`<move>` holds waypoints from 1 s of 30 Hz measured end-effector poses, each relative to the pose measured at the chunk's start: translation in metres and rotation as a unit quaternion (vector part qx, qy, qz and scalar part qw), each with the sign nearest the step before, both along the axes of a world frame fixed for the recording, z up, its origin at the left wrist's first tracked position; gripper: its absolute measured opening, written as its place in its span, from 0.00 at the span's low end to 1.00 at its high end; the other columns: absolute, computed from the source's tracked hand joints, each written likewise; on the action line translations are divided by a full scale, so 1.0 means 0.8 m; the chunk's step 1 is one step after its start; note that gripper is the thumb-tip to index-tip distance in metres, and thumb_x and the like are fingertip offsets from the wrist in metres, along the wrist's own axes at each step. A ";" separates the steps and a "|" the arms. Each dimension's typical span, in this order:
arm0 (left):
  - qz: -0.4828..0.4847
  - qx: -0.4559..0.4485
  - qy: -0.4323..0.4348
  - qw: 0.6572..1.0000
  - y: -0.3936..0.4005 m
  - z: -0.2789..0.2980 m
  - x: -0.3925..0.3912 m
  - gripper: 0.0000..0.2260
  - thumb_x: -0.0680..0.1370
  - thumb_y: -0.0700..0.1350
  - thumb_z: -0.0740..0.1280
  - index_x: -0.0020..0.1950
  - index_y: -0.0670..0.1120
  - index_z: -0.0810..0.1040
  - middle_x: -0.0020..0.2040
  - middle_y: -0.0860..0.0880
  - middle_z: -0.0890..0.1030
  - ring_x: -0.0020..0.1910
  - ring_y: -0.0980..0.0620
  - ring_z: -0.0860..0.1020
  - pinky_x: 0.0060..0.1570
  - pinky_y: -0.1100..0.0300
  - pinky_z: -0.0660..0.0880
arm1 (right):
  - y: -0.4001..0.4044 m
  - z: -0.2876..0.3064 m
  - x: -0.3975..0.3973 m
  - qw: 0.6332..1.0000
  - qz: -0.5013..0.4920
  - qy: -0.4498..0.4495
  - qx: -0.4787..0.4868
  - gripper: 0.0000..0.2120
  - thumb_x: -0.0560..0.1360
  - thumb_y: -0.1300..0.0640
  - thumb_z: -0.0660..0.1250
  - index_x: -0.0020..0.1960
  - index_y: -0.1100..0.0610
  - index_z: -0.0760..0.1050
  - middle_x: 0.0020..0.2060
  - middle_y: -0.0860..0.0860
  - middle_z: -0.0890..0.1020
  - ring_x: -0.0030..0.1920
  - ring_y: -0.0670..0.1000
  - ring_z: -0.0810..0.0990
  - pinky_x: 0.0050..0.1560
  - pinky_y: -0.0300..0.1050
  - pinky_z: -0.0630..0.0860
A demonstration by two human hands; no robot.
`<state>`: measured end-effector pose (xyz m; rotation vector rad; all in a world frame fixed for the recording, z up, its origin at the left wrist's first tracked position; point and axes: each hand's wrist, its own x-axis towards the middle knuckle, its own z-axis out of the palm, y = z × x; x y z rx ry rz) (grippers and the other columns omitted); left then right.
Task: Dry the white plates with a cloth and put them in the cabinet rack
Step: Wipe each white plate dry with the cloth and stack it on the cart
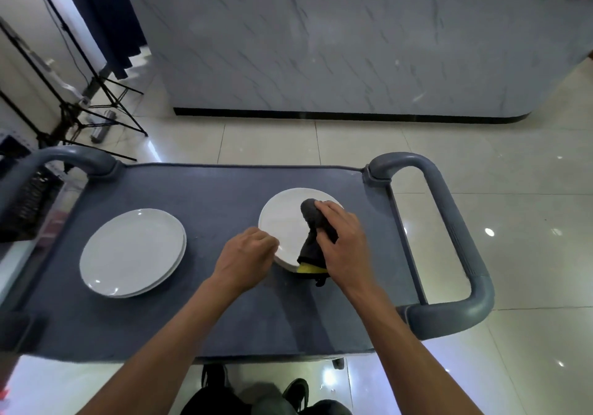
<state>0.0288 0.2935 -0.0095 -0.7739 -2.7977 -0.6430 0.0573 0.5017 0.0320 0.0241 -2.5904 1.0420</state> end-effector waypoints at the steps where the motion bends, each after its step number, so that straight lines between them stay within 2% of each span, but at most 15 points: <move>1: 0.023 0.006 -0.004 1.000 -0.012 0.002 0.001 0.02 0.76 0.40 0.71 0.45 0.45 0.84 0.43 0.48 0.84 0.44 0.44 0.80 0.36 0.52 0.78 | -0.011 0.001 -0.005 1.000 0.010 0.002 -0.001 0.24 0.73 0.69 0.67 0.68 0.55 0.76 0.64 0.48 0.79 0.62 0.53 0.74 0.66 0.35 0.63; 4: 0.087 0.022 -0.009 0.996 -0.050 0.006 0.005 0.02 0.77 0.42 0.72 0.47 0.47 0.85 0.45 0.51 0.85 0.47 0.46 0.81 0.39 0.53 0.78 | -0.049 0.004 -0.020 0.999 0.034 0.006 -0.011 0.24 0.72 0.70 0.68 0.67 0.56 0.77 0.63 0.49 0.80 0.60 0.54 0.74 0.64 0.27 0.58; 9: 0.148 0.015 -0.036 0.988 -0.131 0.007 0.003 0.04 0.78 0.43 0.70 0.50 0.46 0.85 0.47 0.50 0.85 0.50 0.46 0.81 0.42 0.50 0.80 | -0.127 0.005 -0.046 0.996 0.089 -0.002 -0.004 0.24 0.73 0.68 0.68 0.68 0.56 0.76 0.63 0.49 0.79 0.58 0.53 0.75 0.63 0.36 0.65; 16: 0.246 0.031 -0.060 0.967 -0.247 -0.008 -0.004 0.08 0.74 0.40 0.74 0.52 0.48 0.86 0.48 0.50 0.86 0.51 0.45 0.82 0.42 0.51 0.78 | -0.246 -0.003 -0.077 0.989 0.147 -0.028 -0.014 0.24 0.73 0.68 0.66 0.68 0.55 0.76 0.62 0.47 0.79 0.58 0.53 0.75 0.63 0.46 0.71; 21: 0.320 0.067 -0.134 0.936 -0.326 -0.027 -0.017 0.11 0.78 0.43 0.70 0.59 0.47 0.83 0.55 0.48 0.84 0.57 0.45 0.79 0.55 0.48 0.77 | -0.324 -0.019 -0.092 0.983 0.175 -0.061 -0.005 0.24 0.74 0.67 0.67 0.68 0.53 0.76 0.62 0.45 0.79 0.59 0.52 0.75 0.62 0.42 0.70; 26: 0.349 0.090 -0.179 0.916 -0.380 -0.043 -0.021 0.14 0.78 0.43 0.70 0.64 0.45 0.80 0.63 0.44 0.81 0.61 0.43 0.77 0.63 0.50 0.72 | -0.386 -0.039 -0.103 0.976 0.201 -0.087 -0.006 0.23 0.74 0.66 0.66 0.68 0.52 0.75 0.63 0.43 0.78 0.58 0.51 0.74 0.62 0.41 0.70; 30: 0.363 0.093 -0.198 0.906 -0.404 -0.053 -0.024 0.16 0.78 0.43 0.70 0.65 0.43 0.79 0.63 0.44 0.80 0.61 0.43 0.77 0.62 0.52 0.71 | -0.422 -0.054 -0.110 0.973 0.212 -0.095 -0.009 0.24 0.73 0.68 0.66 0.67 0.53 0.76 0.63 0.45 0.79 0.60 0.52 0.75 0.64 0.46 0.71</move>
